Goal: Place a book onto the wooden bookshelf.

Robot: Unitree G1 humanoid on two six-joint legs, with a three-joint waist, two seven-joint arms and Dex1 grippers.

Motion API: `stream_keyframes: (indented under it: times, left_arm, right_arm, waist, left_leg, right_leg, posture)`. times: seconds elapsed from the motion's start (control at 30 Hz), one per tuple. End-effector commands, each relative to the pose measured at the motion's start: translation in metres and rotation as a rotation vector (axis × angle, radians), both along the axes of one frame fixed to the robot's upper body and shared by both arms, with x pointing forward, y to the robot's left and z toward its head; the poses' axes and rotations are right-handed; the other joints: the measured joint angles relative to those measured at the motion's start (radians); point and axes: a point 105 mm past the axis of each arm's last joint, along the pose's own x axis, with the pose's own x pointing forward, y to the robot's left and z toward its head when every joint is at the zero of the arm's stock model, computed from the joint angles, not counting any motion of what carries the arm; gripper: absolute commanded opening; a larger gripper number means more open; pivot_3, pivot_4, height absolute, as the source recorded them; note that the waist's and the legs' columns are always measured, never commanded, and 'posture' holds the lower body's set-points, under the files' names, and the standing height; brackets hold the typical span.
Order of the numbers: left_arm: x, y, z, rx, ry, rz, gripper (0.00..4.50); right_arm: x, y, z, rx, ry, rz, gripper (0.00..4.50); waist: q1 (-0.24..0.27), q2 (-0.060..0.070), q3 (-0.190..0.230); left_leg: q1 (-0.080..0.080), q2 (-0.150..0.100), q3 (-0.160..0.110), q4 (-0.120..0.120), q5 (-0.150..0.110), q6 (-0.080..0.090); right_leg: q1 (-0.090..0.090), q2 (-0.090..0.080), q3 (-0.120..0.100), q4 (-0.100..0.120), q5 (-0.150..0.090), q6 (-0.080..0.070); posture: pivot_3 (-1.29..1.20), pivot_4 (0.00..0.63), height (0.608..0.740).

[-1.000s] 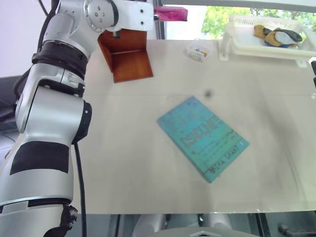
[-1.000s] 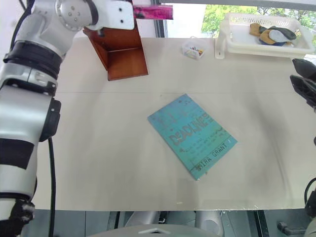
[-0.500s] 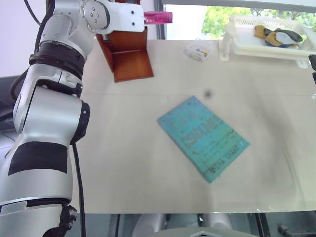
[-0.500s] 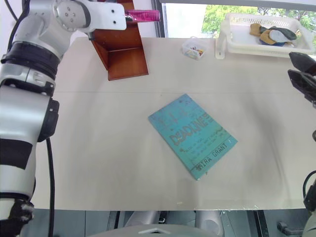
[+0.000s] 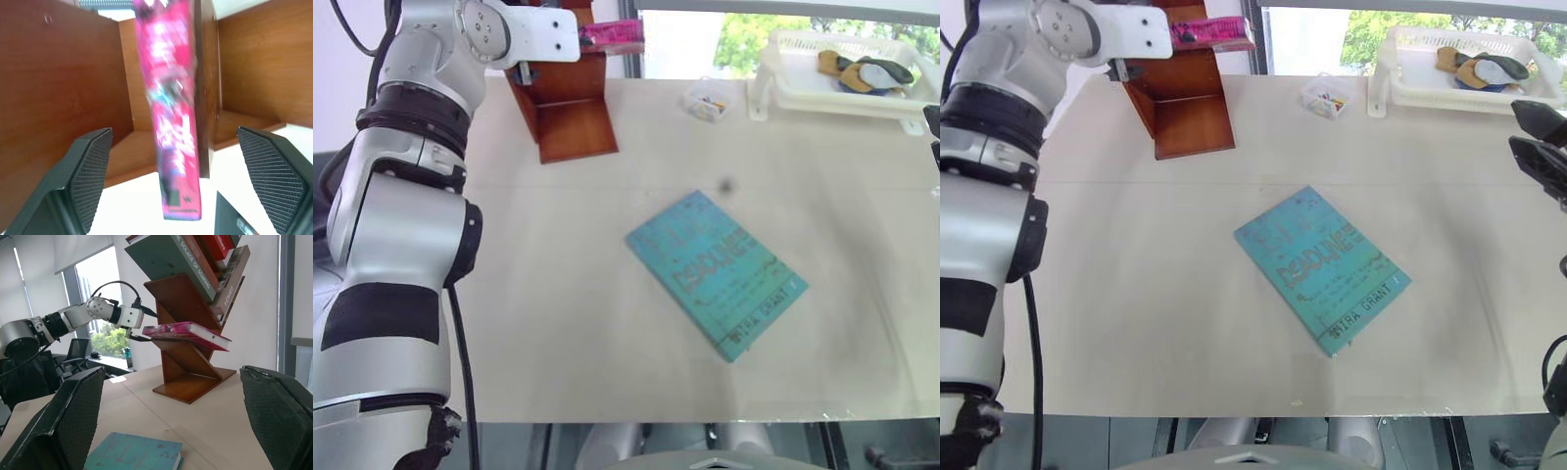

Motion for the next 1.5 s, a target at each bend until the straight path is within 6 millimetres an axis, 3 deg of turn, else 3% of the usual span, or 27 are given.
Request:
stream_keyframes:
  times: [0.03,0.4,0.73,0.9,1.03,1.2,1.33,1.5]
  left_arm:
    - [-0.004,0.009,0.008,0.009,-0.026,0.027,4.45]
    - [-0.011,0.028,0.007,-0.002,-0.028,0.047,4.45]
    - [-0.037,0.043,0.029,-0.18,-0.116,-0.074,4.45]
    - [-0.055,0.036,0.033,-0.477,-0.092,-0.236,4.45]
    - [-0.078,0.013,0.036,-0.786,-0.013,-0.445,4.45]
    - [-0.092,-0.021,-0.002,-1.035,0.174,-0.56,4.45]
    - [-0.092,-0.029,-0.072,-1.22,0.328,-0.494,4.45]
    - [-0.103,-0.032,-0.135,-1.299,0.392,-0.43,4.45]
  right_arm:
    - [-0.008,0.002,0.019,-0.03,-0.067,0.017,4.5]
    - [-0.008,0.006,0.021,-0.03,-0.071,0.027,4.5]
    - [-0.013,-0.002,0.02,-0.026,-0.072,-0.011,4.5]
    - [-0.017,-0.007,0.02,-0.043,-0.061,-0.044,4.5]
    - [-0.022,-0.018,0.02,-0.062,-0.059,-0.093,4.5]
    - [-0.023,-0.025,0.0,-0.122,0.006,-0.151,4.5]
    - [-0.024,-0.045,-0.038,-0.173,0.134,-0.26,4.5]
    - [-0.032,-0.067,-0.079,-0.245,0.268,-0.374,4.5]
  waist:
    - [0.0,0.0,0.0]
    - [-0.001,0.0,0.0]
    - [-0.002,0.0,0.0]
    - [-0.002,0.0,0.0]
    - [-0.004,0.001,0.0]
    - [-0.005,0.001,-0.002]
    - [-0.006,0.004,-0.004]
    - [-0.016,0.004,-0.004]
  left_leg:
    - [0.0,0.0,0.0,0.0,0.0,0.0]
    - [0.0,0.0,0.0,0.001,0.0,0.0]
    - [0.0,0.0,0.0,0.001,0.0,0.0]
    - [0.0,-0.001,-0.001,0.003,0.0,0.0]
    - [0.0,-0.001,-0.001,0.003,0.0,0.0]
    - [0.002,0.0,-0.002,0.004,0.0,0.0]
    - [0.004,0.0,-0.001,0.005,0.0,0.0]
    - [0.006,0.0,0.001,0.004,0.0,0.0]
  right_leg:
    - [0.0,0.0,0.0,0.0,0.0,0.0]
    - [0.0,-0.001,0.0,0.003,0.0,0.0]
    - [-0.001,-0.003,0.0,0.007,0.0,0.0]
    - [-0.001,-0.004,-0.001,0.007,0.0,0.0]
    - [-0.001,-0.004,-0.001,0.008,0.0,0.0]
    - [0.001,-0.005,-0.001,0.009,0.0,0.0]
    - [0.003,-0.005,0.0,0.009,0.0,0.0]
    - [0.004,-0.004,0.001,0.007,0.0,0.0]
  posture:
    - [0.0,0.15,0.74]
    - [0.0,0.15,0.74]
    - [0.0,0.15,0.74]
    - [0.0,0.15,0.74]
    - [0.0,0.15,0.74]
    - [0.0,0.15,0.74]
    - [0.0,0.15,0.74]
    - [0.0,0.15,0.74]
